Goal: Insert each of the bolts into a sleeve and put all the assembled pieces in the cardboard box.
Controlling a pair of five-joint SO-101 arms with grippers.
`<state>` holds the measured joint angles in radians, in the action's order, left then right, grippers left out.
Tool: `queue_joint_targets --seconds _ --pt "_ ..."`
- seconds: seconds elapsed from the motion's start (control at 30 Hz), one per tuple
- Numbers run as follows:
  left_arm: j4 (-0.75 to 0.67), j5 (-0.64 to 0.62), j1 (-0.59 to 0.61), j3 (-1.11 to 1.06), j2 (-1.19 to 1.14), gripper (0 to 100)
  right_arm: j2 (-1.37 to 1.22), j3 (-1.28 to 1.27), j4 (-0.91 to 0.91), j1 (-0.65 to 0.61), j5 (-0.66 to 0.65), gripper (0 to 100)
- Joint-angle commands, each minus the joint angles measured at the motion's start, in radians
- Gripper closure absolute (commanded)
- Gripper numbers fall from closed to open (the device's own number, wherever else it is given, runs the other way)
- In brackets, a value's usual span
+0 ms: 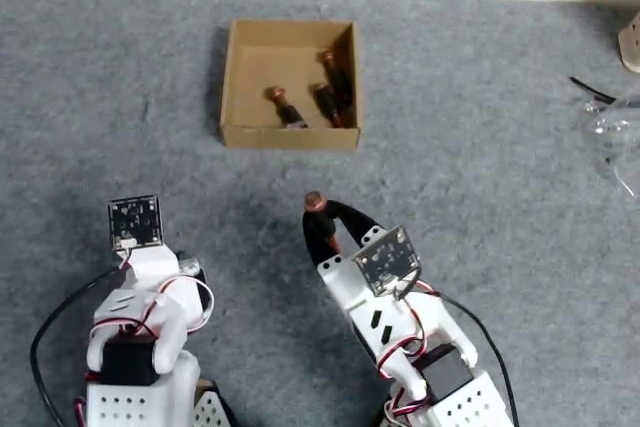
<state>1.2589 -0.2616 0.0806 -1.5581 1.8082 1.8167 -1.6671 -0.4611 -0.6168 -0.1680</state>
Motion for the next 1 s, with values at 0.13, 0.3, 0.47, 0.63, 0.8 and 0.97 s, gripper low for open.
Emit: queue_joint_targets --seconds 0.13,0.3,0.47,0.63,0.8,0.97 --pt "-0.061 0.008 0.008 -0.018 -0.004 99 -0.209 0.196 0.038 -0.001 -0.021 99.4" --pt "-0.061 0.008 0.008 -0.015 -0.004 99 -0.575 0.472 0.041 -0.001 -0.021 99.4" --pt "-0.061 0.008 0.008 -0.015 -0.004 99 -0.931 0.794 0.038 -0.001 -0.021 99.4" --pt "-0.061 0.008 0.008 -0.015 -0.004 99 -1.234 1.104 0.038 -0.001 -0.021 99.4" --pt "-0.061 0.008 0.008 -0.015 -0.004 99 -1.511 1.402 0.036 0.041 -0.021 99.4" --pt "-0.061 0.008 0.008 -0.016 -0.004 99 -1.695 1.627 0.036 0.153 -0.017 99.4"
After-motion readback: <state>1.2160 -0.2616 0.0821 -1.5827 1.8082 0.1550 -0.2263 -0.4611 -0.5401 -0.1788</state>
